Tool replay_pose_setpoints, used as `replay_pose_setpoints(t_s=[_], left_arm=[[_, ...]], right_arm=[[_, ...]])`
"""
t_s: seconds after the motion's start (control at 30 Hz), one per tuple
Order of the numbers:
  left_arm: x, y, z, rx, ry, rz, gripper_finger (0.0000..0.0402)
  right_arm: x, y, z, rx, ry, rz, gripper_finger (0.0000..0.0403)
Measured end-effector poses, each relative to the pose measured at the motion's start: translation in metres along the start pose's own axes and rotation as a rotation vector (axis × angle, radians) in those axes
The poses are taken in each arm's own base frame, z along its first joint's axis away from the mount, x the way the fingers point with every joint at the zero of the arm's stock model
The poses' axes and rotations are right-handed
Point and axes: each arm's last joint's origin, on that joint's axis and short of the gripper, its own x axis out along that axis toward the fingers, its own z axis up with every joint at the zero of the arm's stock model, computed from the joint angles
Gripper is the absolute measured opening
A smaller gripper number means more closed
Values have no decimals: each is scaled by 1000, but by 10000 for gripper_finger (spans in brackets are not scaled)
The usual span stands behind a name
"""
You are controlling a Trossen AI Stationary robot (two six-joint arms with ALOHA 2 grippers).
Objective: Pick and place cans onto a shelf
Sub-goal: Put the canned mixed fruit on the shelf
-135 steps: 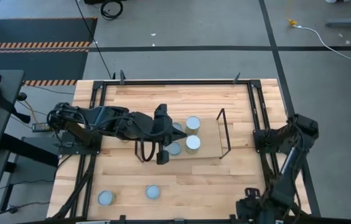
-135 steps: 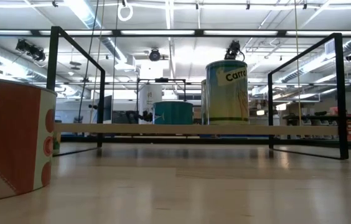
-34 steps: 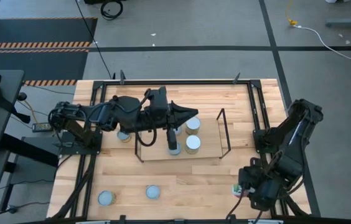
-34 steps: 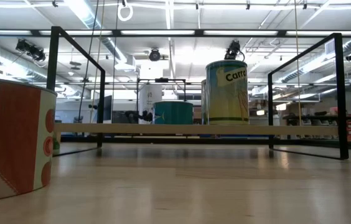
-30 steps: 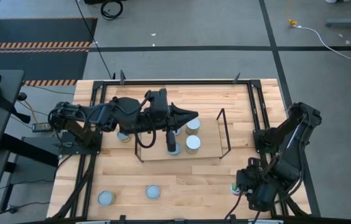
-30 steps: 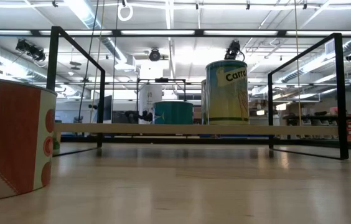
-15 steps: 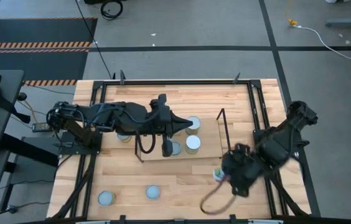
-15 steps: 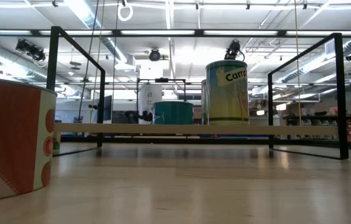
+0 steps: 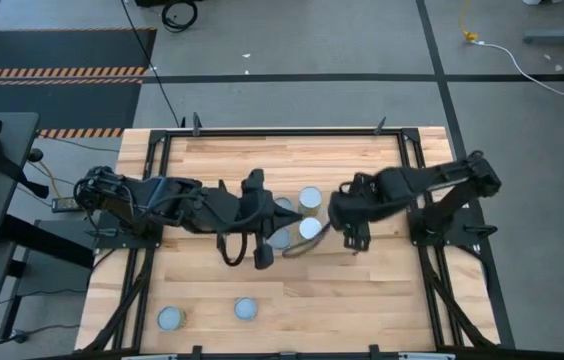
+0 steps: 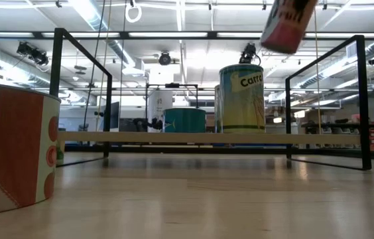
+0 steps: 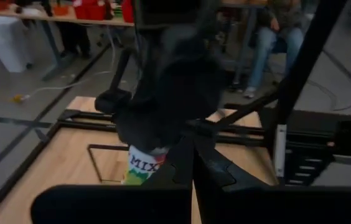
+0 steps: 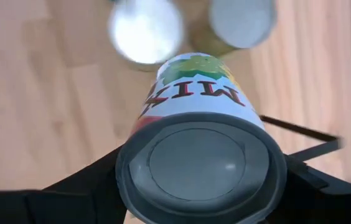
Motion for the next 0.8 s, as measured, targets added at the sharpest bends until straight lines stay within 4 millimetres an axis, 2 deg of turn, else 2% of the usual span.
replay_pose_setpoints(t_s=[0.17,0.37,0.5,0.67,0.8], left_arm=[[1,6,1,1,-16,97,7],[8,30,-3,-28,55,181,7],[12,49,-10,-13,143,244,7],[2,69,-11,7,215,301,7],[-12,83,-7,-2,227,334,7]], right_arm=[[20,-24,7,-18,69,-48,287],[49,-40,9,-84,142,-69,287],[78,-51,8,-112,193,-71,287],[111,-59,7,-99,196,16,287],[126,-64,5,-105,190,35,290]])
